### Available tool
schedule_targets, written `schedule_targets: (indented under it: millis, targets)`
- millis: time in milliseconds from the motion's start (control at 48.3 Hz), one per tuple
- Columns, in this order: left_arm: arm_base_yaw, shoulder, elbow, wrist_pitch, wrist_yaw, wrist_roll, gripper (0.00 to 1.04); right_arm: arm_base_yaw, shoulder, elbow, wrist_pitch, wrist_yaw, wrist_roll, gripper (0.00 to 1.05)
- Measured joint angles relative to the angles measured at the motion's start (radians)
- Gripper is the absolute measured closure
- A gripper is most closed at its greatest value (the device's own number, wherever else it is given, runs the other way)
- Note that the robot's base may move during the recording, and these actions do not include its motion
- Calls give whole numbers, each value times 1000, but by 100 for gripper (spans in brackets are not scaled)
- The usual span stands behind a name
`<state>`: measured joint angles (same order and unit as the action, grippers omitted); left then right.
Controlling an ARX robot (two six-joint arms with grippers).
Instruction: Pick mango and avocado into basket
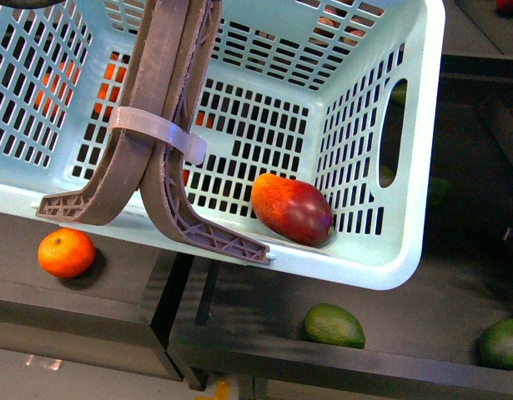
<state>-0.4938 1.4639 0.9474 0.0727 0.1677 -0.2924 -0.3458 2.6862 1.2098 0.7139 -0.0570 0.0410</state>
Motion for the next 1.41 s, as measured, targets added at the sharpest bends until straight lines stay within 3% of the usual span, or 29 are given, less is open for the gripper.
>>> schedule_targets:
  millis: [228, 352, 600, 890, 1180, 1408]
  targets:
    - [0, 0, 0, 0, -1, 0, 99, -5, -300, -185, 47, -76, 106, 49]
    - [0, 0, 0, 0, -1, 0, 99, 36, -524, -310, 50, -118, 152, 49]
    - [0, 0, 0, 0, 0, 0, 99, 283, -1033, -418, -114, -108, 272, 49]
    - [0, 0, 0, 0, -1, 0, 99, 624, -1096, -367, -215, 19, 267, 49]
    - [0, 0, 0, 0, 0, 0, 99, 752, -1037, -351, -230, 90, 233, 49]
    - [0, 0, 0, 0, 0, 2, 99, 742, -1131, -407, -172, 136, 230, 6]
